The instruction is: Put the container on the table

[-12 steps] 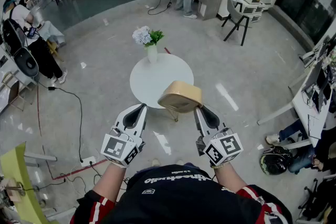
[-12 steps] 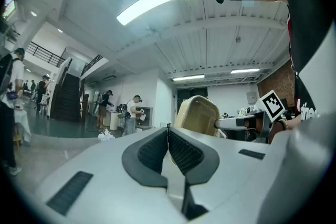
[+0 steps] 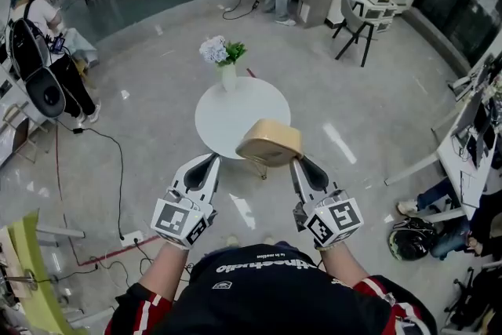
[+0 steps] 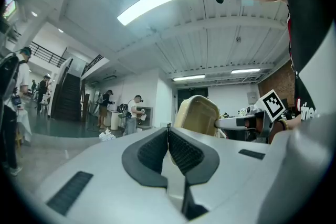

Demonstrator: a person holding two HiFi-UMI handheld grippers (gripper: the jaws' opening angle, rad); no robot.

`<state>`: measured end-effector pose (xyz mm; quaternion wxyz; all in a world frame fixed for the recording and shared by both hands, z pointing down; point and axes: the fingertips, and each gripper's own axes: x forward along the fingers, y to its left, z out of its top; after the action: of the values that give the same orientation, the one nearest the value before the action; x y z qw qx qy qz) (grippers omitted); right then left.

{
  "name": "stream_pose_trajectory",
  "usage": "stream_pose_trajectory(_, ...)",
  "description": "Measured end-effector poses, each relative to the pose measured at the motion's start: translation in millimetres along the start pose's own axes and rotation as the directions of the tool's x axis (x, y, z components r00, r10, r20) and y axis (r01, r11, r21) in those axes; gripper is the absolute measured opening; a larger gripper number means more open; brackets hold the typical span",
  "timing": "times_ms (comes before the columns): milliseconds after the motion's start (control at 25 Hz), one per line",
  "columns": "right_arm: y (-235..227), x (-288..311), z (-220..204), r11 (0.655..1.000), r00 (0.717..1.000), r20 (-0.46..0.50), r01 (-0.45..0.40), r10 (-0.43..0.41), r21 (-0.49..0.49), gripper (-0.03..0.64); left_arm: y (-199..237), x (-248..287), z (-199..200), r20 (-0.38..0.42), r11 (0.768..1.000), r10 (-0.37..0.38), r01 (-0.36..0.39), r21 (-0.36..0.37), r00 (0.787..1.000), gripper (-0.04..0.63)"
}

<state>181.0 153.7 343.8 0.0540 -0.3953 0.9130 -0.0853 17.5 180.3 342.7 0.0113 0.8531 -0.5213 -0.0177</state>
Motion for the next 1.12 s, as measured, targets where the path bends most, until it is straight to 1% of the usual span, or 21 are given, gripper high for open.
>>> stream_pose_trajectory(160,0,-2,2,1.0,1.0,0.02,-0.003,0.003,0.012,0.051,0,-1,0,0.0,1.0,0.003,-0.003,0.0,1.0,0.025)
stream_pose_trajectory(520,8,-2,-3,1.0,1.0,0.02,-0.015,0.015,-0.007,0.051,1,-6,1,0.005,1.0,0.002,-0.002,-0.003,1.0,0.023)
stream_pose_trajectory(680,9,-3,-6,0.999,1.0,0.013,-0.015,0.014,0.028,0.052,0,-9,2,0.005,1.0,0.004,-0.004,-0.001,1.0,0.025)
stream_pose_trajectory(840,13,-3,-6,1.0,1.0,0.02,-0.012,0.012,0.002,0.052,4,-12,0,0.001,1.0,-0.003,0.003,-0.004,1.0,0.025)
stream_pose_trajectory(1120,22,3,-9,1.0,1.0,0.025,-0.007,0.007,0.001,0.052,11,-14,-2,-0.004,1.0,-0.024,0.024,-0.008,1.0,0.024)
